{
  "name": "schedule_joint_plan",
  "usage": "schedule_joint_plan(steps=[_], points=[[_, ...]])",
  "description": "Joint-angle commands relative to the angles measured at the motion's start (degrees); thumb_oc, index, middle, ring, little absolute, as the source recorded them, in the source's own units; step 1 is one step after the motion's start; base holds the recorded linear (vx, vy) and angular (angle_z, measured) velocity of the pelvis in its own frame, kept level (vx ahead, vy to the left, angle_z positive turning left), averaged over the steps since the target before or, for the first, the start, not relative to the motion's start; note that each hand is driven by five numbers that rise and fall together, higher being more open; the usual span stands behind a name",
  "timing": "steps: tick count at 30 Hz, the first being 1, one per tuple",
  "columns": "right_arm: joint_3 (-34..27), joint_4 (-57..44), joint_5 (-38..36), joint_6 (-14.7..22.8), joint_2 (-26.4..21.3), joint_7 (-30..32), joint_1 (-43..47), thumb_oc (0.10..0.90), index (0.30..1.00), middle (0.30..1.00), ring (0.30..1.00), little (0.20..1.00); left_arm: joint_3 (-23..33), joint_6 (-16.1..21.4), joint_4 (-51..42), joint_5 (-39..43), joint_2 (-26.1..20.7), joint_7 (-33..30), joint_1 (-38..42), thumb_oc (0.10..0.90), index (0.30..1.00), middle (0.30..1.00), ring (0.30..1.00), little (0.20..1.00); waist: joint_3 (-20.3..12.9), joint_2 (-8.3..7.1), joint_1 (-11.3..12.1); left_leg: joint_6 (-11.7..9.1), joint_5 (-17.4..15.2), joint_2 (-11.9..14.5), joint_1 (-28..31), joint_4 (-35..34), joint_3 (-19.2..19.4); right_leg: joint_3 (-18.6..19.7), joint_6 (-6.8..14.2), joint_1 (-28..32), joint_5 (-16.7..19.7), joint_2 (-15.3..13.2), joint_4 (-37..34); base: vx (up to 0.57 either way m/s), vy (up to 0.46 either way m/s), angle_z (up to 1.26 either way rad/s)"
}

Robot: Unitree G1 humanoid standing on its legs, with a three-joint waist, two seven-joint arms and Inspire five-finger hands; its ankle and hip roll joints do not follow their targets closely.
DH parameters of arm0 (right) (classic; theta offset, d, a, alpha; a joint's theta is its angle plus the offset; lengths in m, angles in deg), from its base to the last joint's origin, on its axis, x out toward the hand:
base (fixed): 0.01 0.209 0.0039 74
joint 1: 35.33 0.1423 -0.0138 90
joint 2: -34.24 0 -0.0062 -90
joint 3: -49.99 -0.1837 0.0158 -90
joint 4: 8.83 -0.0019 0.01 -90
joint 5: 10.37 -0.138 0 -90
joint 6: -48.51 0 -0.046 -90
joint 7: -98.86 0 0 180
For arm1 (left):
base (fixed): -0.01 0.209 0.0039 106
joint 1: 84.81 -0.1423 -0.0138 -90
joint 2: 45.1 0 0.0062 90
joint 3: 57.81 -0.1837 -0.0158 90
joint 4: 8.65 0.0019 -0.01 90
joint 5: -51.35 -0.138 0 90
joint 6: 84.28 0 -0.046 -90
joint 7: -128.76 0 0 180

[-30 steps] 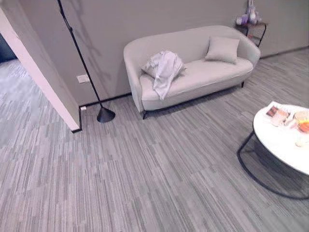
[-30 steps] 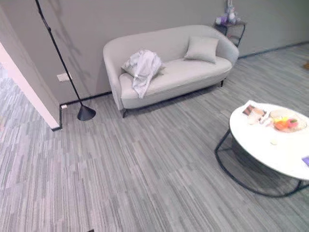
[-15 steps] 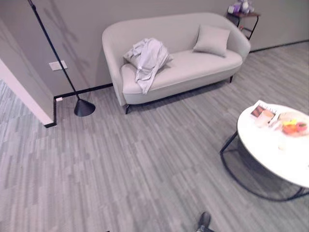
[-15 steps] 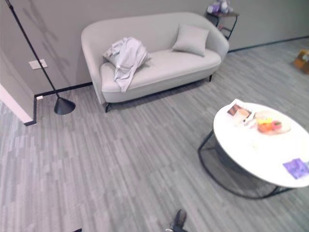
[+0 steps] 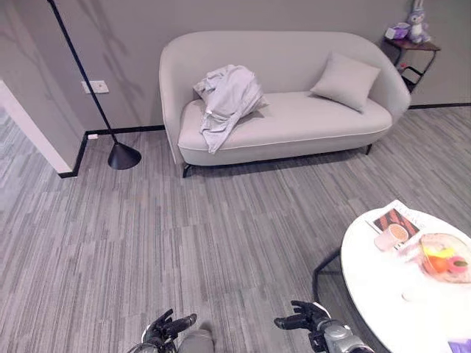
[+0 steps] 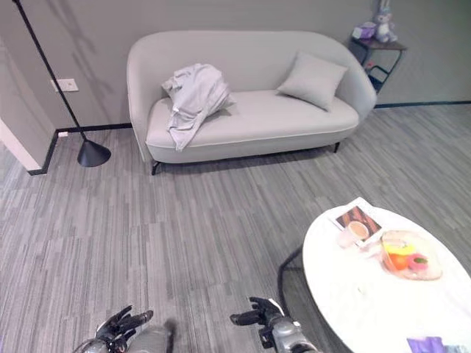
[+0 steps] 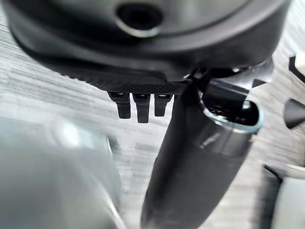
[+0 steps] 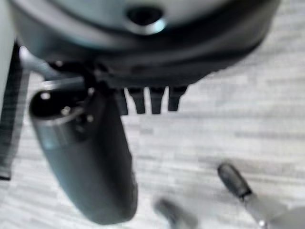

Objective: Hang the clothes on the sofa on the clothes rack.

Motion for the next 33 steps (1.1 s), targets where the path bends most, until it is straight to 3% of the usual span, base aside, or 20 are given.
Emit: schedule_joint_plan(steps=[1,3,5,7,10,11,14,16,17,18,19,20,21,22,23,25,27,29,31,33], points=[[1.1,-1.6,3.7,2.3,1.9,1.6,2.3,0.8,0.9,0.9,0.9,0.9,0.6,1.3,2.2,1.7,-0.1,-1.0,2.0,0.8,0.9,0.9,0.9,0.9,0.7,3.58,5.0,-0.3,9.8,0.4,2.4,-11.7,-6.1,10.3,1.1,-2.0,1.0,0.3,1.2,0.4,0.02,-0.35],[3.5,-2.8,5.8,2.1,3.0,1.7,3.6,0.8,0.9,0.9,0.9,0.9,1.9,1.1,3.1,2.9,-0.6,-1.4,1.7,0.8,0.9,0.9,0.9,0.9,1.4,3.05,6.8,-0.9,11.2,0.9,-0.3,-12.6,-6.3,11.8,0.1,-0.3,-1.6,1.2,3.7,0.38,0.046,-0.46],[5.1,-3.8,6.3,2.1,4.1,1.4,3.9,0.8,0.9,0.9,0.9,0.9,3.1,1.2,3.8,3.6,-1.3,-2.2,1.2,0.8,0.9,0.9,0.9,0.9,2.1,2.0,7.7,-0.4,12.0,2.3,-1.0,-11.4,-3.2,12.1,-0.6,1.4,-3.8,1.4,6.0,0.39,0.072,-0.66],[6.4,-3.7,7.6,2.3,4.8,0.5,2.8,0.8,0.9,0.9,0.9,0.9,4.0,1.1,4.3,3.0,-1.5,-2.7,0.2,0.8,0.9,0.9,0.9,0.9,0.8,0.96,8.3,1.2,12.9,3.0,1.6,-11.8,-2.3,11.9,0.1,3.4,-5.2,1.8,7.1,0.45,0.127,0.21],[6.3,-1.9,9.1,2.3,5.6,0.5,0.5,0.8,0.9,0.9,0.9,0.9,2.7,1.0,5.2,-1.0,-2.1,-3.7,0.2,0.8,0.9,0.9,0.9,0.9,-1.1,-2.23,8.3,2.7,12.0,1.3,4.1,-10.9,-2.4,10.6,2.4,4.6,-4.4,-0.8,11.1,0.46,0.214,0.58],[5.7,-1.4,8.8,2.4,5.8,0.4,-0.1,0.8,0.9,0.9,0.9,0.9,2.4,1.2,5.0,-2.2,-2.7,-4.2,0.1,0.8,0.9,0.9,0.9,0.9,-2.1,-3.06,8.1,3.2,11.1,0.5,5.4,-11.2,-2.1,9.6,3.8,4.1,-2.1,-2.4,14.2,0.44,0.312,0.27],[3.9,-1.1,7.2,2.8,5.7,0.1,-1.2,0.8,0.9,0.9,0.9,0.9,0.0,1.7,3.9,-6.6,-4.0,-4.5,0.5,0.8,0.9,0.9,0.9,0.9,-3.2,-3.53,6.6,5.2,7.2,-1.0,11.0,-12.6,-0.5,7.0,8.3,0.9,7.1,-7.7,26.1,0.39,0.351,0.24],[2.0,-0.3,5.7,2.6,5.6,0.7,-1.4,0.8,0.9,0.9,0.9,0.9,-1.2,1.2,3.7,-8.3,-4.8,-4.7,1.3,0.8,0.9,0.9,0.9,0.9,-2.9,-2.92,4.9,6.6,4.2,-1.7,15.7,-12.9,-0.4,4.1,10.3,-1.5,14.3,-12.5,35.8,0.44,0.392,0.03],[-0.4,1.0,3.6,2.4,5.7,1.3,-1.1,0.8,0.9,0.9,0.9,0.9,-2.5,0.7,3.6,-8.7,-5.7,-4.4,1.9,0.8,0.9,0.9,0.9,0.9,-2.4,-1.86,3.2,7.3,1.7,-1.4,18.9,-12.9,-1.0,1.7,10.1,-4.4,15.2,-15.8,42.4,0.53,0.318,0.22],[-1.4,0.9,2.3,2.7,5.3,2.0,-0.6,0.8,0.9,0.9,0.9,0.9,-3.2,0.9,3.2,-8.8,-5.8,-4.6,3.0,0.8,0.9,0.9,0.9,0.9,-1.6,-0.72,1.9,6.7,0.9,-0.7,20.5,-12.9,-3.4,2.4,7.7,-9.1,10.3,-14.6,41.0,0.57,0.137,0.36],[-1.6,-1.4,1.3,3.2,4.7,2.8,-0.4,0.8,0.9,0.9,0.9,0.9,-4.8,1.6,1.6,-9.1,-5.7,-4.8,3.9,0.8,0.9,0.9,0.9,0.9,-0.8,-0.05,0.3,5.9,0.3,-0.3,21.8,-12.9,-6.2,4.4,6.2,-12.0,7.0,-11.5,33.6,0.53,-0.126,0.83],[-2.4,-3.8,0.1,3.5,3.8,4.0,0.1,0.8,0.9,0.9,0.9,0.9,-6.2,2.0,1.4,-9.9,-5.2,-4.9,4.2,0.8,0.9,0.9,0.9,0.9,-0.3,0.06,-1.3,4.9,-1.1,-0.2,23.2,-12.9,-8.9,8.1,5.5,-14.9,6.6,-9.6,21.6,0.48,-0.192,2.02],[-3.0,-4.7,-0.7,3.6,3.3,4.7,0.4,0.8,0.9,0.9,0.9,0.9,-6.4,2.0,2.0,-9.9,-4.8,-4.9,4.4,0.8,0.9,0.9,0.9,0.9,0.0,-0.06,-2.3,4.5,-2.1,-0.6,24.1,-12.9,-10.7,11.6,5.8,-16.5,8.5,-8.6,14.5,0.72,-0.212,3.24],[-5.2,-7.2,-3.2,3.6,2.6,5.5,0.9,0.8,0.9,0.9,0.9,0.9,-5.3,2.2,3.8,-8.8,-3.7,-5.1,4.5,0.8,0.9,0.9,0.9,0.9,1.0,-0.15,-4.9,4.0,-5.0,-0.9,27.2,-12.9,-15.5,20.4,8.4,-21.4,15.4,-8.2,3.8,0.82,-0.164,3.3],[-7.1,-8.1,-5.3,3.6,2.4,5.9,0.9,0.8,0.9,0.9,0.9,0.9,-4.7,2.1,4.9,-8.2,-2.7,-4.9,3.8,0.8,0.9,0.9,0.9,0.9,0.9,0.49,-6.1,3.6,-6.6,-0.3,29.4,-12.9,-17.7,21.9,9.5,-24.1,18.2,-9.2,1.3,1.03,-0.208,2.11],[-8.7,-8.2,-7.3,4.1,2.5,6.5,0.5,0.8,0.9,0.9,0.9,0.9,-4.5,1.9,6.2,-8.6,-2.1,-4.5,2.8,0.8,0.9,0.9,0.9,0.9,0.7,0.92,-6.9,3.3,-8.3,0.6,31.9,-12.9,-19.6,21.8,9.7,-24.2,19.7,-9.2,1.4,0.54,-0.123,1.13],[-9.9,-8.0,-8.1,4.2,2.9,7.0,-0.2,0.8,0.9,0.9,0.9,0.9,-4.1,1.9,6.7,-9.1,-2.0,-4.9,1.9,0.8,0.9,0.9,0.9,0.9,-0.2,0.28,-7.0,3.3,-9.8,1.1,33.4,-12.9,-21.1,21.7,9.2,-22.2,19.9,-9.3,1.5,0.45,-0.157,0.52],[-10.5,-6.1,-7.7,3.8,3.2,8.3,-1.1,0.8,0.9,0.9,0.9,0.9,-2.9,1.5,7.3,-7.3,-2.0,-5.1,0.6,0.8,0.9,0.9,0.9,0.9,-2.3,0.68,-6.9,1.8,-11.0,5.2,35.8,-12.9,-22.5,22.5,8.2,-22.3,17.7,-6.6,5.8,0.63,-0.29,0.27],[-11.1,-4.0,-8.4,4.0,3.2,9.6,-1.4,0.8,0.9,0.9,0.9,0.9,-4.3,1.7,6.7,-8.0,-1.3,-5.8,0.4,0.8,0.9,0.9,0.9,0.9,-3.1,2.1,-6.8,0.5,-9.8,8.7,36.2,-12.7,-22.8,20.8,7.3,-20.6,15.5,-4.6,6.4,0.36,-0.201,0.64],[-12.4,-0.6,-10.3,4.5,3.3,11.5,-1.3,0.8,0.9,0.9,0.9,0.9,-6.7,2.0,5.8,-8.3,-0.4,-6.5,1.0,0.8,0.9,0.9,0.9,0.9,-3.2,2.95,-6.8,-0.4,-7.8,9.9,33.8,-7.7,-23.4,19.3,6.4,-18.6,14.3,-3.5,5.7,0.31,-0.169,0.14]])
